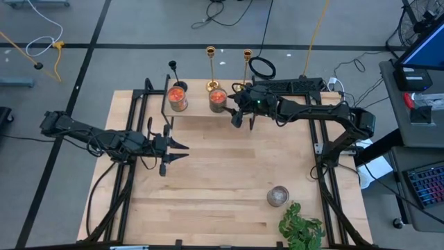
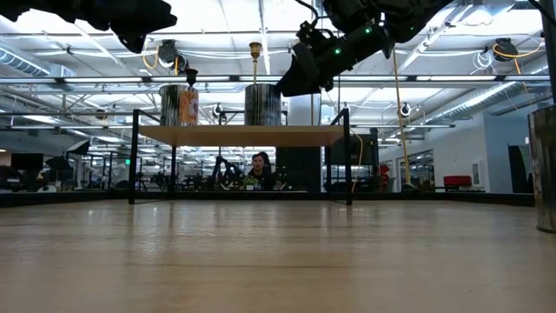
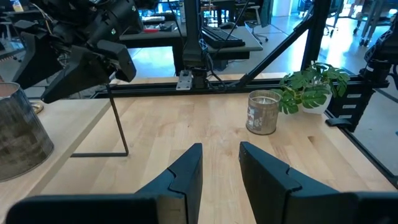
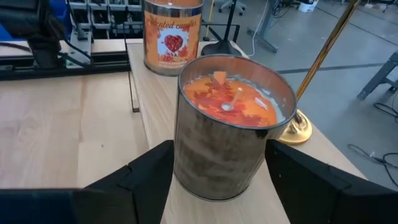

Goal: Pick & Place candle stick holders
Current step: Put the top silver scented candle on the shelf, then put the silver scented candle on the shelf

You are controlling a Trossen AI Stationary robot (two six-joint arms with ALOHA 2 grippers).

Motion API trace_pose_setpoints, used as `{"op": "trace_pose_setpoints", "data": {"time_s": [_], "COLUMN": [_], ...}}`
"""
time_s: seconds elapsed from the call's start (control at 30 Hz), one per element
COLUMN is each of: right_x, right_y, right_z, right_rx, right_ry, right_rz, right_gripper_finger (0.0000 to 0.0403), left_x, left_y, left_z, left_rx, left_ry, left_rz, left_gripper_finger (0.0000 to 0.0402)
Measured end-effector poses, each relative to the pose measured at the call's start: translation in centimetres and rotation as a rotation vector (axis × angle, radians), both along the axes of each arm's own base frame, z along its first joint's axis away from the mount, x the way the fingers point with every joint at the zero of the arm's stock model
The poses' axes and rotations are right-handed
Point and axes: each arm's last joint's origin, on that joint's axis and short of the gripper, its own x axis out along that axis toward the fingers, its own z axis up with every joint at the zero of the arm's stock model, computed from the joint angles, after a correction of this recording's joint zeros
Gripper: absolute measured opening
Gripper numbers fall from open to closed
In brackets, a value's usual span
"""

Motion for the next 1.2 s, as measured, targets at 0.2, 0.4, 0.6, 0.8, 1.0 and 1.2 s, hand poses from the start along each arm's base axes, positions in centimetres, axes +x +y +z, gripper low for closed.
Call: {"op": "trace_pose_setpoints", "data": {"time_s": [0.2,0.4,0.6,0.8,1.0,1.2], "right_x": [0.0,0.1,1.0,1.3,0.9,-0.5], "right_y": [0.0,-0.1,-0.4,-0.5,0.3,4.7], "right_z": [0.0,0.3,0.0,-0.1,1.7,4.1], "right_rx": [-0.035,-0.056,-0.063,-0.095,-0.135,-0.179], "right_ry": [0.014,-0.017,-0.082,-0.098,-0.178,-0.123], "right_rz": [0.014,0.014,0.007,0.014,0.03,0.184], "right_gripper_finger": [0.0251,0.0251,0.0251,0.0251,0.0251,0.0251], "left_x": [0.0,0.0,0.0,0.0,0.0,0.0], "left_y": [0.0,0.0,0.0,0.0,0.0,0.0], "left_z": [0.0,0.0,0.0,-0.1,-0.1,-0.1], "left_rx": [0.0,-0.003,-0.004,-0.018,-0.015,-0.016], "left_ry": [0.0,0.0,-0.001,0.009,0.014,0.014], "left_rz": [0.0,0.0,0.001,0.003,0.002,0.002], "left_gripper_finger": [0.0113,0.0113,0.0113,0.0113,0.0113,0.0113]}}
